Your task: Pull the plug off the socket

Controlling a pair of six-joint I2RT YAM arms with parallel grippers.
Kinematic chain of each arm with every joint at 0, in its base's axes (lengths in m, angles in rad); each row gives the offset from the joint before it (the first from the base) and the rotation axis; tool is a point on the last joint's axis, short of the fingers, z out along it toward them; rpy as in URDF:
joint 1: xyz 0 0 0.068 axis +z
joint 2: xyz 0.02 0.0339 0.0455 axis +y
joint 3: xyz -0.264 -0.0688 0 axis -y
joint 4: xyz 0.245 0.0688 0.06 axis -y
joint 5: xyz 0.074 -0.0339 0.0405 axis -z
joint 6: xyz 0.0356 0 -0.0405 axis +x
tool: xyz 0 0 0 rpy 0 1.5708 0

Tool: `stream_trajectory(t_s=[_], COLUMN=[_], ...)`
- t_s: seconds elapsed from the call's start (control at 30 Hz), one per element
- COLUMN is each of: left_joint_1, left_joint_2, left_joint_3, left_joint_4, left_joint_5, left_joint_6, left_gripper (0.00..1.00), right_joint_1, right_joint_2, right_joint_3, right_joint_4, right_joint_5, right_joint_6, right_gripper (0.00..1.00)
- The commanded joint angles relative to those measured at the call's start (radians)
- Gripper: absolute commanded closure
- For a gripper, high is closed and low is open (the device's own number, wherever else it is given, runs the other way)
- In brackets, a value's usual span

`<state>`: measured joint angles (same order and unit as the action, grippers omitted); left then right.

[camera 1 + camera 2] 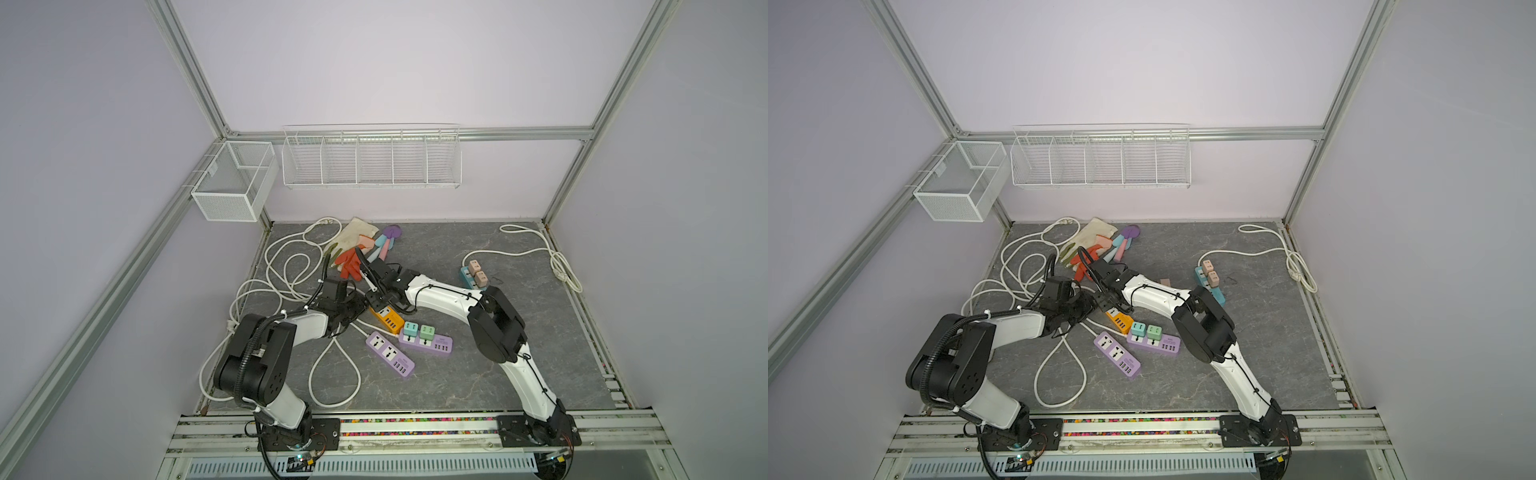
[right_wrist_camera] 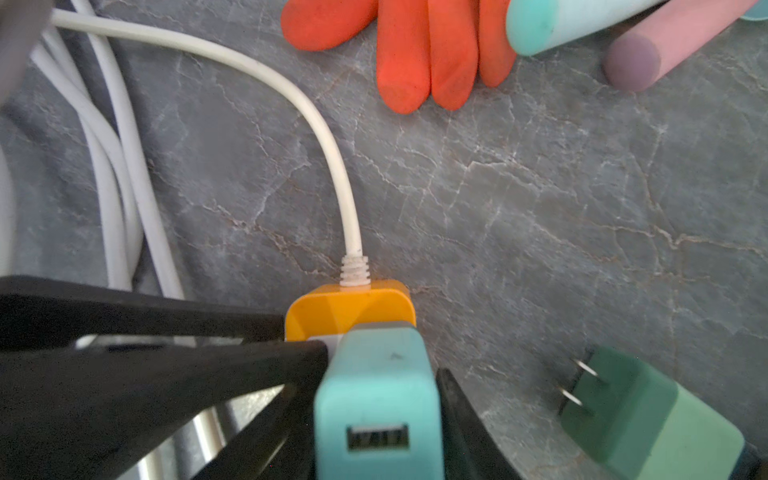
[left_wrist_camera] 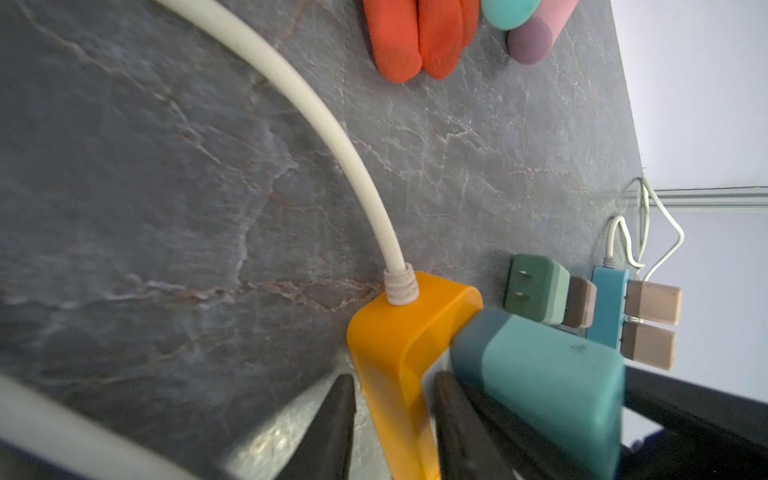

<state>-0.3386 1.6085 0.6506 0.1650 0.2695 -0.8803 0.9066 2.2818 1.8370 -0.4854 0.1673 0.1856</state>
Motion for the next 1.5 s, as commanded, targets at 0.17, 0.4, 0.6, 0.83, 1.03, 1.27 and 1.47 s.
stream_trajectory(t_s=[0.17,0.4,0.6,0.83,1.03,1.27,1.47], left_joint_1=[0.004,-0.002,-0.013,-0.018,-0.031,-0.035,-0.037], left_joint_2=[0.022,0.048,0.062,0.064,0.078,0.091,0.081], left_joint_3=[-0.031,-0.042,-0.040,-0.044,-0.043,-0.049,-0.065], left_joint_4=[-0.010,-0.002,-0.014,-0.040,-0.038,-0.046,-0.051], left_joint_5=[-0.022,-0.015,-0.021,-0.053,-0.060,-0.071,-0.079], left_joint_6=[0.007,0.009,0.008,-0.003,-0.009,-0.013,-0.014], left_gripper=[0.68,0.69,0.70,0.71,0.72,0.73,0.73], right_joint_1=[-0.008,-0.020,-0.011,-0.028,-0.022,-0.024,-0.019], right_joint_2=[0.021,-0.011,-0.021,-0.054,-0.058,-0.064,-0.075], right_joint_3=[0.013,-0.030,-0.041,-0.086,-0.079,-0.083,-0.076], right_joint_4=[-0.003,0.031,0.034,0.074,0.059,0.068,0.065], right_joint_5=[-0.031,-0.048,-0.031,-0.064,-0.040,-0.046,-0.038], right_joint_6=[-0.009,-0.015,-0.014,0.000,-0.015,-0.012,-0.021], right_gripper=[0.70,0.77,0.82,0.85,0.87,0.90,0.90])
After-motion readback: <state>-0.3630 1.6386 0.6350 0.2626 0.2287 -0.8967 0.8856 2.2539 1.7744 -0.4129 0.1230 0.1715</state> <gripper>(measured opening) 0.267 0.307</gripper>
